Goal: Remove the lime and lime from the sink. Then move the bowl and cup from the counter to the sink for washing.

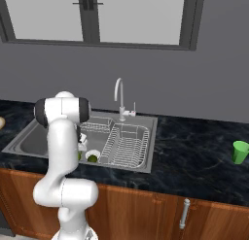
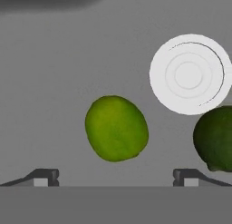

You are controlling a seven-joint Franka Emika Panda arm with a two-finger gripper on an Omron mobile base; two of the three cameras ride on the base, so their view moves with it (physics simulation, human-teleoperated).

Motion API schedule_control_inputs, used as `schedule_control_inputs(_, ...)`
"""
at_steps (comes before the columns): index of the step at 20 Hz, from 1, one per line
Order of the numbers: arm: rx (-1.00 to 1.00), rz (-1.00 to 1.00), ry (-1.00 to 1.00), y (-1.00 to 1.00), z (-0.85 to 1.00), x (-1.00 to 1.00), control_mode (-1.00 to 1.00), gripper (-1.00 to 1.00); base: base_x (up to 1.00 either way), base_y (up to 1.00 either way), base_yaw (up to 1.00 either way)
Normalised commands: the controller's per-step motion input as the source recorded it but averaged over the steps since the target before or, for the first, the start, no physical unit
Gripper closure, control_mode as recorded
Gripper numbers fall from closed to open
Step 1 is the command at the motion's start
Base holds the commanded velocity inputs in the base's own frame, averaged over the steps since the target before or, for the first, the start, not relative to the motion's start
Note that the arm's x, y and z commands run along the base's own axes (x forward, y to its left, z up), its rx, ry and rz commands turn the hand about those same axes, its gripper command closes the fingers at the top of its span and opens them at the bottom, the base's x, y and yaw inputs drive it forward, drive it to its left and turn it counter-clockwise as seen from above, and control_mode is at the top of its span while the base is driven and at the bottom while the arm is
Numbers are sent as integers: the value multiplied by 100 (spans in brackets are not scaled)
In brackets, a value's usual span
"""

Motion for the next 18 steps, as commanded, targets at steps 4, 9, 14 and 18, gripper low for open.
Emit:
schedule_control_inputs(4,0,0,6,2,-11,1,-100,-100,0,0,0)
schedule_control_inputs(9,0,0,5,4,-13,6,-100,-100,0,0,0)
schedule_control_inputs(14,0,0,0,0,-3,11,-100,-100,0,0,0)
schedule_control_inputs(18,0,0,0,0,-7,8,-100,-100,0,0,0)
